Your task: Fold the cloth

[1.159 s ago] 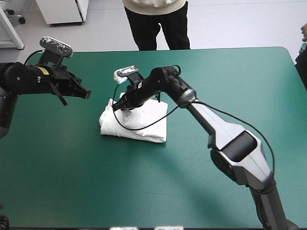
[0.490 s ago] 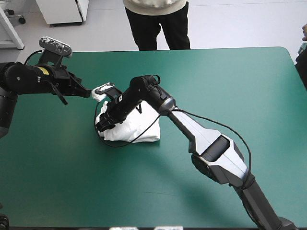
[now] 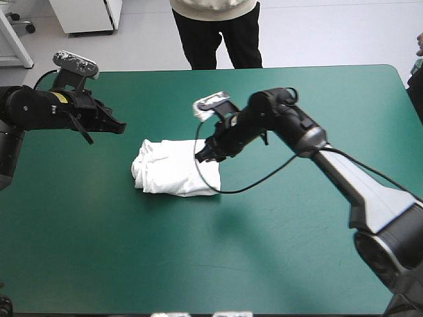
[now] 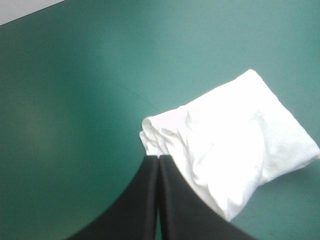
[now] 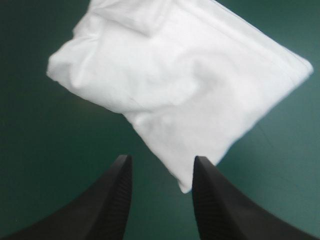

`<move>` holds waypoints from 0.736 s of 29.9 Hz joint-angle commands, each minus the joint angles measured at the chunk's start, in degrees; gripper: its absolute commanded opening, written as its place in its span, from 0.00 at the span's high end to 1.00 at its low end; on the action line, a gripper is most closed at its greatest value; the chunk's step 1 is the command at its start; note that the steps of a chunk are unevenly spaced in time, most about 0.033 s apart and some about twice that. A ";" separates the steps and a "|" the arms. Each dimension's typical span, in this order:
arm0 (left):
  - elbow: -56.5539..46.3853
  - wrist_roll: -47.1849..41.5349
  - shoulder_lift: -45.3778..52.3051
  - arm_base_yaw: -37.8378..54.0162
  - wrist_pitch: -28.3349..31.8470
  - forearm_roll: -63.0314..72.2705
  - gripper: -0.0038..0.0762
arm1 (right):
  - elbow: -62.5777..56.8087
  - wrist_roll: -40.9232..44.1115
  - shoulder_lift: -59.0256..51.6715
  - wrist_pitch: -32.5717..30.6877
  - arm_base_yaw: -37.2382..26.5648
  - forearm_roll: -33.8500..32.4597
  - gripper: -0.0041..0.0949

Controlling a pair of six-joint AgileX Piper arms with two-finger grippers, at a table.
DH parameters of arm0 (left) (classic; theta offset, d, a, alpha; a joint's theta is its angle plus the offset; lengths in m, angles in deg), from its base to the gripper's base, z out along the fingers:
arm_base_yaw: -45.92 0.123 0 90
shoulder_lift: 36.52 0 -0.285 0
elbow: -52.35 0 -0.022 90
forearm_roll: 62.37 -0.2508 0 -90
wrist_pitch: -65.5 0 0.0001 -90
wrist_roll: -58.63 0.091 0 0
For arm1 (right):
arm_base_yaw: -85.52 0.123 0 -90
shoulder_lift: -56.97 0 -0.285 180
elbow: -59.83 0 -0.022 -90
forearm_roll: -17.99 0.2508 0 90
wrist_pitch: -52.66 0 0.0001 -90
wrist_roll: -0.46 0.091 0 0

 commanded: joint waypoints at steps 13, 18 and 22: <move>1.61 -1.29 1.77 0.16 2.46 1.36 0.96 | -24.86 -24.53 -1.31 18.61 -13.12 36.70 0.48; 1.61 -1.38 1.77 0.16 2.46 1.51 0.96 | -23.71 -30.47 5.64 15.55 -13.12 46.10 0.48; 1.61 -1.53 1.77 0.16 2.46 1.51 0.96 | -21.99 -33.59 9.16 13.23 -12.89 51.80 0.48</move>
